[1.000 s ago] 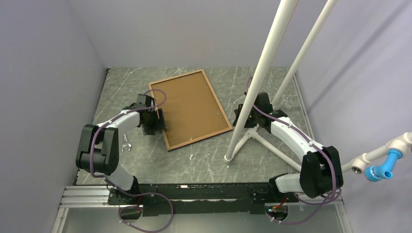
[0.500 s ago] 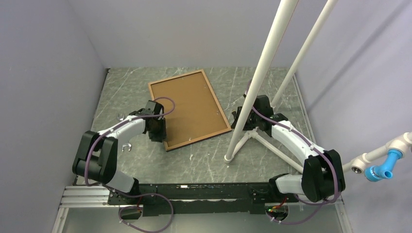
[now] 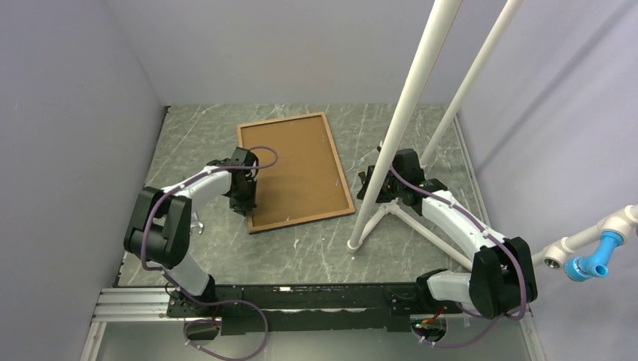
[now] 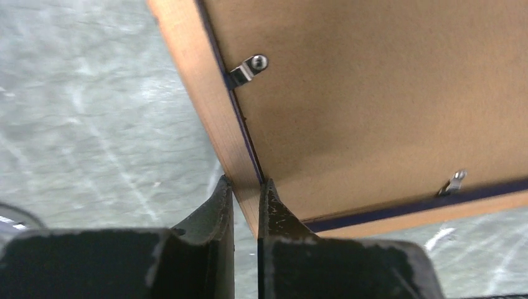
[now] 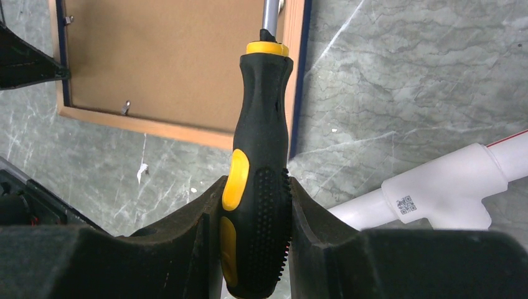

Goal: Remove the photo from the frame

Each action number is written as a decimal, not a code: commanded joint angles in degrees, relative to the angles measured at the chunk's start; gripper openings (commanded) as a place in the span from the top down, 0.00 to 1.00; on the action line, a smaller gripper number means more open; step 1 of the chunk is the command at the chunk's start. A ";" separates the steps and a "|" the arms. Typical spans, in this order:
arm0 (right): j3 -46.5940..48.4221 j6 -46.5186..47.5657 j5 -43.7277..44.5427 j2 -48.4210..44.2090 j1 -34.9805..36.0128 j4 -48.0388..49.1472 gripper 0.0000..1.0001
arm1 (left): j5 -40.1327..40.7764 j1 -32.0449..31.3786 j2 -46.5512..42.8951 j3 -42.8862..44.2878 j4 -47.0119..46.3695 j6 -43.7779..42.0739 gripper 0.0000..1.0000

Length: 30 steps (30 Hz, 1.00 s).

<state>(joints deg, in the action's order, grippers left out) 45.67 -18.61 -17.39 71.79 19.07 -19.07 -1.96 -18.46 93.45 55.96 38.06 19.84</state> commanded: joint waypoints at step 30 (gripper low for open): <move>1.17 1.01 5.04 -3.72 4.48 -3.81 1.00 | 28.75 6.85 -8.20 9.26 8.91 4.73 0.27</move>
<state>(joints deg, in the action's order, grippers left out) 45.56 -18.41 -14.15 68.55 23.38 -23.73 27.90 -11.92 95.22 68.31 42.96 8.71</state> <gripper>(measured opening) 0.360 0.715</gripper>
